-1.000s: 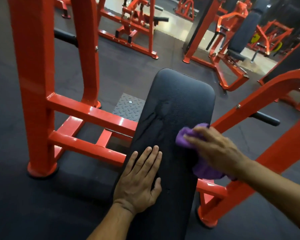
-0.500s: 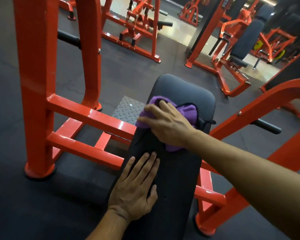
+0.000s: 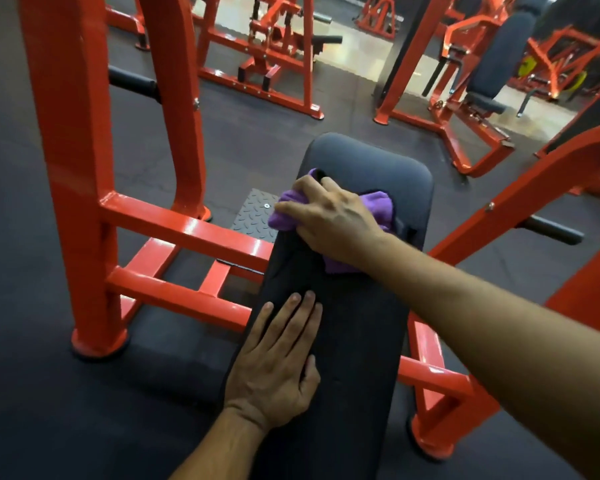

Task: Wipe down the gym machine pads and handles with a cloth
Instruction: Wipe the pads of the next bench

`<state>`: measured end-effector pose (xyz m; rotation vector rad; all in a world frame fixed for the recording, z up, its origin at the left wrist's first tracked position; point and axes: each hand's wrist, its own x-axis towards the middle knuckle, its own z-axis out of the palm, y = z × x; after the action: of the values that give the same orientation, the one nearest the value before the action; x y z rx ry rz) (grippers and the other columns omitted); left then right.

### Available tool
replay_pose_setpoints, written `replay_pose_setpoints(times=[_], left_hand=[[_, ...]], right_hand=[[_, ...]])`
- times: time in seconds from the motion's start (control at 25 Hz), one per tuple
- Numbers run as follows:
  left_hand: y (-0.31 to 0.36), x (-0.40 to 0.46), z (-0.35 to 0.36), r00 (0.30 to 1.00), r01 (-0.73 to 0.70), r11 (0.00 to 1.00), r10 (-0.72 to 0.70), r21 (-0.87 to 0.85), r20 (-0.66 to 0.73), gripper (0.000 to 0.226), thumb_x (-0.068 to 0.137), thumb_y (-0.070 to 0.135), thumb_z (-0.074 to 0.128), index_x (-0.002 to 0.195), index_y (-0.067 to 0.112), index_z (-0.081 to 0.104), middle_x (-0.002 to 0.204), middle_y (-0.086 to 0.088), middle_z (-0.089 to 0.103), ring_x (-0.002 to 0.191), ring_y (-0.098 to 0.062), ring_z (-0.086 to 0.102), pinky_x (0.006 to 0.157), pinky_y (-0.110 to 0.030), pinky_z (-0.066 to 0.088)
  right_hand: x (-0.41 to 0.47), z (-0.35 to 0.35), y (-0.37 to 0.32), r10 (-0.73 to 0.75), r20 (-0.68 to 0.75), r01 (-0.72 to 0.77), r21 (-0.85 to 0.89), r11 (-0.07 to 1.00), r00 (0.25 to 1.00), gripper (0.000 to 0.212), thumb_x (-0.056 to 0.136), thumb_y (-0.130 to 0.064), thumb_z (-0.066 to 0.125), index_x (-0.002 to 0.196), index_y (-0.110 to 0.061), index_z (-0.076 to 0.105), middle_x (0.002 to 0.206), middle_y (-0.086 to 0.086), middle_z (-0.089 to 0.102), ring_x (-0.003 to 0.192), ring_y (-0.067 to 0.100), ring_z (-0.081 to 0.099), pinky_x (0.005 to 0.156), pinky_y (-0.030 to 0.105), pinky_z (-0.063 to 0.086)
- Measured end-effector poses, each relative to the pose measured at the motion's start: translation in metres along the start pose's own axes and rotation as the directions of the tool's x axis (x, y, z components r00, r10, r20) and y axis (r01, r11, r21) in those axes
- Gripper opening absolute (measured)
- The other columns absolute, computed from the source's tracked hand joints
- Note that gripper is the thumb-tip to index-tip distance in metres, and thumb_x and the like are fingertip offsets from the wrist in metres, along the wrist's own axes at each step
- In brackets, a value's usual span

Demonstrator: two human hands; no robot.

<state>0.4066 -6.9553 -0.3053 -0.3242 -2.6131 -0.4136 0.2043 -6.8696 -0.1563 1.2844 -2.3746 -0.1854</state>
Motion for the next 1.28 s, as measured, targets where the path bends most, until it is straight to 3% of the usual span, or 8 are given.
replay_pose_setpoints(times=[0.16,0.44,0.6,1.0,1.08,1.16,1.2,1.28], left_hand=[[0.001,0.004,-0.002,1.0,0.0,0.998,-0.001,0.059,0.02,0.076,0.087,0.031,0.054,0.158,0.009,0.037,0.169,-0.007,0.026,0.157,-0.024,0.024,0.123,-0.051,0.029],[0.001,0.003,0.0,0.998,0.002,0.991,-0.012,0.133,0.069,0.077,0.086,0.033,0.047,0.159,0.01,0.033,0.168,-0.008,0.029,0.154,-0.027,0.031,0.125,-0.05,0.024],[0.001,0.007,-0.001,0.991,0.039,0.988,-0.058,0.149,0.12,0.079,0.086,0.036,0.049,0.16,0.014,0.032,0.168,-0.005,0.028,0.154,-0.023,0.031,0.126,-0.047,0.022],[0.003,0.009,-0.001,0.988,0.085,0.992,-0.096,0.089,0.121,0.081,0.084,0.035,0.053,0.161,0.017,0.033,0.168,0.0,0.03,0.155,-0.017,0.027,0.127,-0.044,0.022],[0.016,0.002,-0.003,0.967,0.229,0.968,-0.238,0.105,0.086,0.082,0.088,0.036,0.054,0.163,0.018,0.026,0.171,-0.001,0.021,0.157,-0.019,0.023,0.126,-0.046,0.021],[0.051,-0.015,-0.002,0.797,0.603,0.792,-0.603,0.096,-0.029,0.084,0.097,0.043,0.051,0.165,0.017,0.011,0.173,-0.005,0.008,0.159,-0.022,0.014,0.127,-0.05,0.017],[0.076,-0.023,0.003,0.609,0.794,0.605,-0.79,0.07,-0.08,0.082,0.102,0.047,0.045,0.165,0.015,0.006,0.174,-0.006,0.004,0.16,-0.024,0.01,0.128,-0.052,0.014],[0.132,-0.032,0.015,0.126,0.992,0.127,-0.99,-0.01,-0.07,0.076,0.106,0.055,0.028,0.165,0.013,0.003,0.174,-0.007,-0.001,0.16,-0.026,0.003,0.127,-0.058,0.009]], right_hand=[[-0.003,-0.006,0.017,-0.224,0.019,0.221,0.08,0.972,0.974,0.042,0.088,-0.039,0.047,0.124,-0.031,0.065,0.122,0.01,0.057,0.092,0.032,0.058,0.059,0.039,0.054],[-0.02,0.019,0.009,-0.125,-0.166,0.153,0.163,0.975,0.978,0.027,0.085,-0.022,0.051,0.103,-0.024,0.07,0.108,0.008,0.064,0.078,0.031,0.054,0.066,0.045,0.046],[-0.012,0.018,0.02,-0.148,-0.206,0.207,0.307,0.929,0.967,0.025,0.091,-0.022,0.056,0.11,-0.021,0.073,0.111,0.009,0.067,0.075,0.031,0.054,0.068,0.043,0.047],[-0.009,0.02,0.02,-0.255,0.018,0.242,0.262,0.934,0.967,0.039,0.084,-0.033,0.062,0.121,-0.024,0.067,0.124,0.012,0.059,0.086,0.037,0.052,0.07,0.045,0.045],[-0.008,0.019,0.018,-0.262,0.057,0.241,0.242,0.94,0.963,0.04,0.084,-0.033,0.059,0.122,-0.023,0.064,0.126,0.011,0.056,0.093,0.039,0.052,0.073,0.046,0.046],[-0.006,0.014,0.016,-0.249,0.087,0.224,0.225,0.948,0.965,0.04,0.084,-0.034,0.058,0.122,-0.022,0.063,0.127,0.011,0.054,0.097,0.041,0.053,0.076,0.047,0.047],[-0.005,0.014,0.016,-0.241,0.1,0.214,0.221,0.951,0.965,0.04,0.084,-0.033,0.06,0.122,-0.022,0.062,0.127,0.012,0.053,0.098,0.041,0.053,0.078,0.047,0.047],[-0.006,0.012,0.016,-0.241,0.109,0.212,0.225,0.951,0.964,0.042,0.082,-0.031,0.065,0.123,-0.02,0.061,0.127,0.013,0.053,0.097,0.04,0.051,0.079,0.047,0.046]])
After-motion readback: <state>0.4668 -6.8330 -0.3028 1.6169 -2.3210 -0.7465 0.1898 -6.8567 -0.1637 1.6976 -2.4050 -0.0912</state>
